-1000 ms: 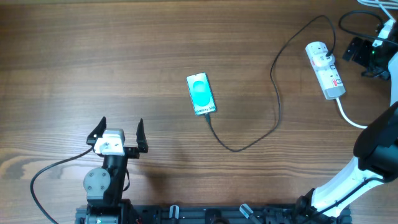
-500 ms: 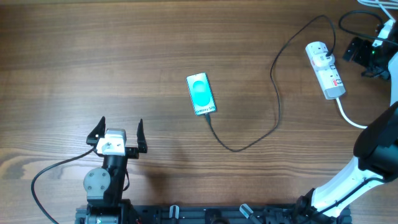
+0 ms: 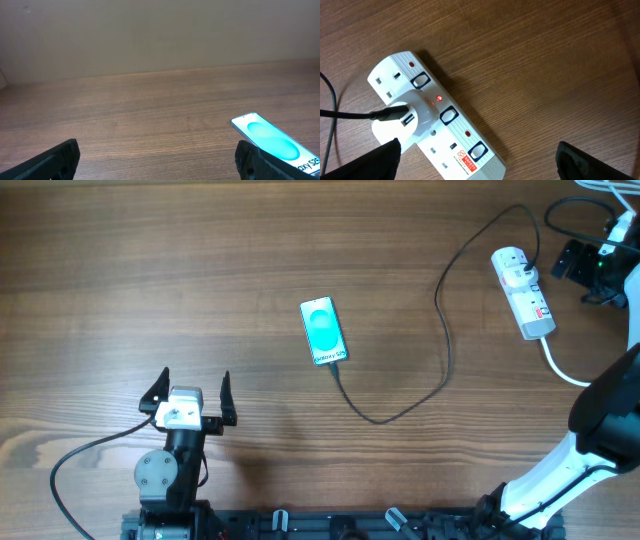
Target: Plug charger to phone and switch on socket
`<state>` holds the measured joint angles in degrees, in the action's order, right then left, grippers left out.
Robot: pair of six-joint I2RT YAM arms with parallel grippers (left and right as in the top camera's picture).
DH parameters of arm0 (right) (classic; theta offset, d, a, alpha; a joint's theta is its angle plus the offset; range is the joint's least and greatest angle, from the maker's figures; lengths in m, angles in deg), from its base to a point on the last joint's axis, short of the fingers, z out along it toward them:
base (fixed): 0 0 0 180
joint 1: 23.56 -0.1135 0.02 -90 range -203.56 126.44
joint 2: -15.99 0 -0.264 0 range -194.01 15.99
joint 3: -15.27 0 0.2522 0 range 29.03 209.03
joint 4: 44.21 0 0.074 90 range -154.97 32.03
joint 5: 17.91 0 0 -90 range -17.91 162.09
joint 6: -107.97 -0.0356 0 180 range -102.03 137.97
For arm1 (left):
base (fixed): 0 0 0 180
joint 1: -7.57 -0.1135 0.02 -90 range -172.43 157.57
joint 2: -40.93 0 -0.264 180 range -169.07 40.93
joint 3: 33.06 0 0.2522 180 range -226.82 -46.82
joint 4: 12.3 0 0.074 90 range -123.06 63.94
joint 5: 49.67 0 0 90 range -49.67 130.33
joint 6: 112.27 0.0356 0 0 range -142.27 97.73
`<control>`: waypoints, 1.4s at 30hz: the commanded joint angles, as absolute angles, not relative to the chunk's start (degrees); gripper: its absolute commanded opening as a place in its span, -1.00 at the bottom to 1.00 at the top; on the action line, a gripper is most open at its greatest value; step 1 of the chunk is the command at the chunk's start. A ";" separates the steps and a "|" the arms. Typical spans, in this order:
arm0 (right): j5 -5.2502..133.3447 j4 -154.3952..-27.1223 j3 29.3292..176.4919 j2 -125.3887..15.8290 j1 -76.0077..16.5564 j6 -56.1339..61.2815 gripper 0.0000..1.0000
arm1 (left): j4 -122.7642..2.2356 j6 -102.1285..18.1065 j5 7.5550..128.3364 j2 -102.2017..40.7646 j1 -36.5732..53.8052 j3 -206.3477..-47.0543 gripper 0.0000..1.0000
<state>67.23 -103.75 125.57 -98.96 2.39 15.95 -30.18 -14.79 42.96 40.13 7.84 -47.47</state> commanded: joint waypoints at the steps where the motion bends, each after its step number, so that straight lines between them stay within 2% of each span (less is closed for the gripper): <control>1: 67.62 -103.62 126.42 -99.07 2.15 16.45 0.99 | -30.44 -13.67 42.18 40.76 8.06 -47.14 1.00; 6: 67.62 -103.69 126.42 -97.11 2.11 16.45 1.00 | -30.44 -13.67 42.18 40.76 8.06 -47.14 1.00; 14: 67.62 -103.58 125.28 -83.47 0.84 16.43 1.00 | -30.44 -13.67 42.18 40.76 8.06 -47.14 1.00; 18: 67.62 -103.18 119.77 -75.55 -0.95 16.43 1.00 | -30.42 -13.67 42.18 40.76 8.06 -47.14 1.00; 27: 67.62 -99.08 94.07 -62.66 -15.70 16.45 0.99 | -30.42 -13.67 42.18 40.76 8.06 -47.14 1.00; 35: 68.25 -98.97 84.74 -58.40 -26.74 16.47 1.00 | -30.44 -13.67 42.18 40.76 8.06 -47.14 1.00; 39: 67.58 -90.20 79.77 -57.06 -27.38 16.82 1.00 | -30.44 -13.67 42.20 40.76 8.06 -47.14 1.00; 42: 62.94 -79.21 73.55 -56.85 -27.38 22.62 0.99 | -30.44 -13.67 42.20 40.76 8.06 -47.14 1.00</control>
